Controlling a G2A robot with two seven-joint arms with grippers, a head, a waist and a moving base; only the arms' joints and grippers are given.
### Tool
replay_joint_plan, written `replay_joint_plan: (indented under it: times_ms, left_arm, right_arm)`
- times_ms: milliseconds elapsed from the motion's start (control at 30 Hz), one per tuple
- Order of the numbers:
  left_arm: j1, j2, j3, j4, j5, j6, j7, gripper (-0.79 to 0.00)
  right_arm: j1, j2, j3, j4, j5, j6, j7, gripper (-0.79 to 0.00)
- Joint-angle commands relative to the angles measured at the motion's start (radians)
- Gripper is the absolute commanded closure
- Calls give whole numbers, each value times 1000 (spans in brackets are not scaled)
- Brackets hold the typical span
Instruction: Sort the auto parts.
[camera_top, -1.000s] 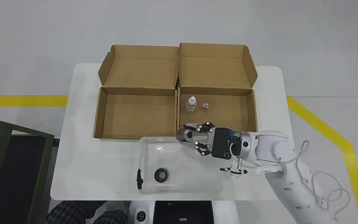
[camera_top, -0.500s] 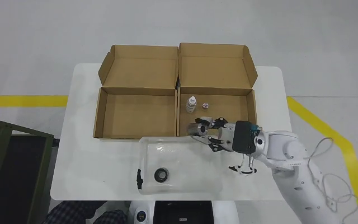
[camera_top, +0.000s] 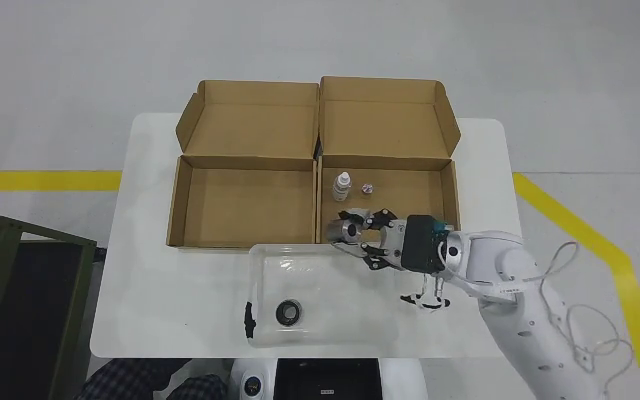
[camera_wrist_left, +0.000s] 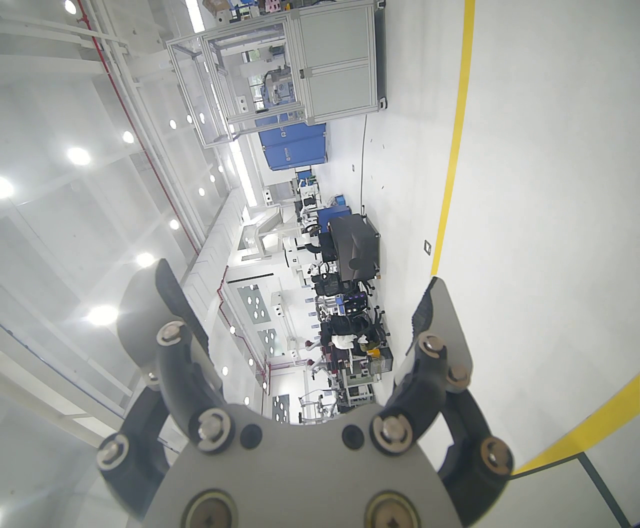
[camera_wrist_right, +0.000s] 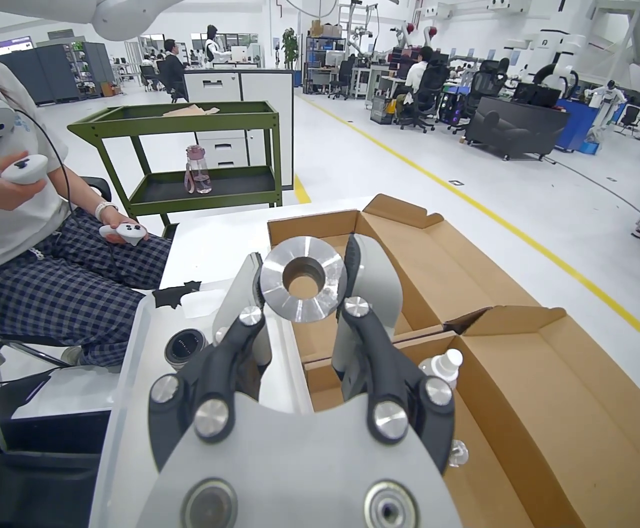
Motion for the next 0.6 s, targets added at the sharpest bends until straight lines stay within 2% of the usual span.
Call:
replay_joint_plan:
  times_ms: [0, 300, 567]
  left_arm:
    - [0, 0, 0, 0, 0, 0, 0, -785]
    - [0, 0, 0, 0, 0, 0, 0, -785]
    - [0, 0, 0, 0, 0, 0, 0, -785]
  right_arm:
    - [12, -2, -15, 2, -12, 7, 9, 0]
    - [77, -15, -104, 35, -73, 59, 67, 0]
    - [187, -37, -194, 92, -100, 132, 164, 0]
